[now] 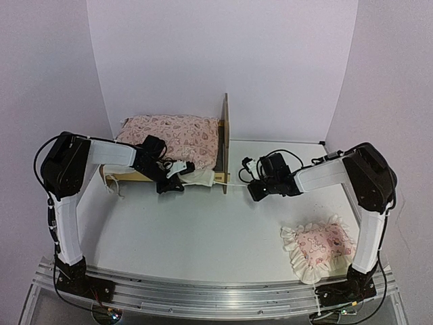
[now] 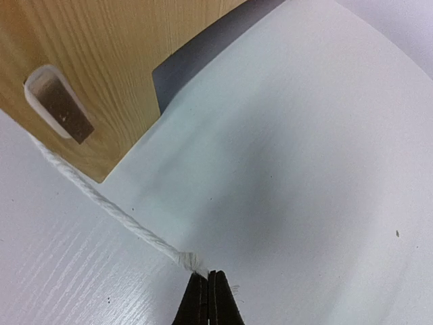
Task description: Set up the pet bed
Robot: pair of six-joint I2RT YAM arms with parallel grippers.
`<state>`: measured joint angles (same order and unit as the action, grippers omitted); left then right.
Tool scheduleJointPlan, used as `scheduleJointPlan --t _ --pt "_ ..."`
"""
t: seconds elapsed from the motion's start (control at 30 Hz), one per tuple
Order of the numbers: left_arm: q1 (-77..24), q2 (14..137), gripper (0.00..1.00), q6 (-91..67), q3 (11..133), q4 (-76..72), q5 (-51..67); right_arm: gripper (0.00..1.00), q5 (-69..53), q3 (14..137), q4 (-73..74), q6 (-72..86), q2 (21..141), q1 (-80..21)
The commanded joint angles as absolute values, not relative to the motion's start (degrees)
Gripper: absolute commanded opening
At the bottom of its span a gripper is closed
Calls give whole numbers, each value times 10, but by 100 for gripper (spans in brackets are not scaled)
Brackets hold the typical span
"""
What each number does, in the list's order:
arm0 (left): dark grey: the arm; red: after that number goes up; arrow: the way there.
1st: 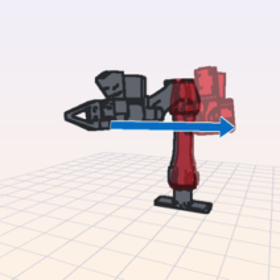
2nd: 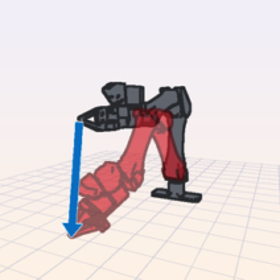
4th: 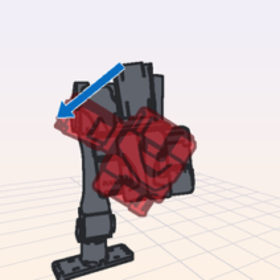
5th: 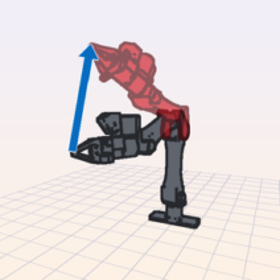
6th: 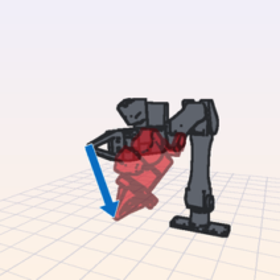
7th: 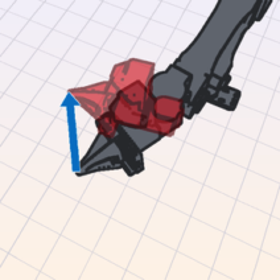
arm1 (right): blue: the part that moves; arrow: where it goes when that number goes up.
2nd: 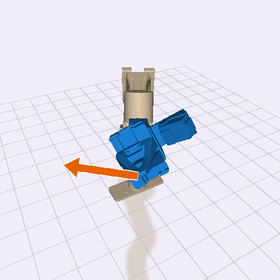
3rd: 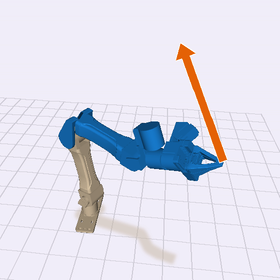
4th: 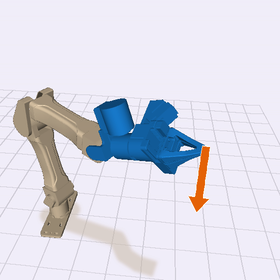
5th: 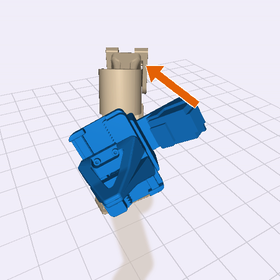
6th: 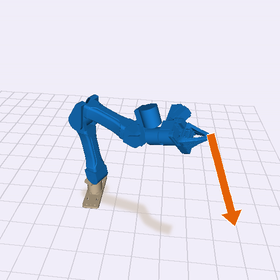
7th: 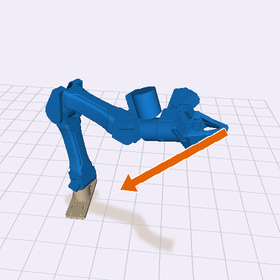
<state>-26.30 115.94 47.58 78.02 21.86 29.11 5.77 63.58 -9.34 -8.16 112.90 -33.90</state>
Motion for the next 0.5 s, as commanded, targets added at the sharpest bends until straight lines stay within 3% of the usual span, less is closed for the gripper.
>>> scheduleJointPlan --t 0.0,0.17,0.27,0.47 --pt "-239 1137 0 507 751 209 219 0 65 656 -72 -29 1126 -316" --pt "-237 1137 0 521 737 208 229 0 32 657 -71 -25 1125 -312" --pt "-240 1130 3 536 743 234 279 2 -61 662 -57 -37 1125 -313" --pt "-243 1070 38 565 741 311 334 44 -118 656 -16 -20 1076 -313"
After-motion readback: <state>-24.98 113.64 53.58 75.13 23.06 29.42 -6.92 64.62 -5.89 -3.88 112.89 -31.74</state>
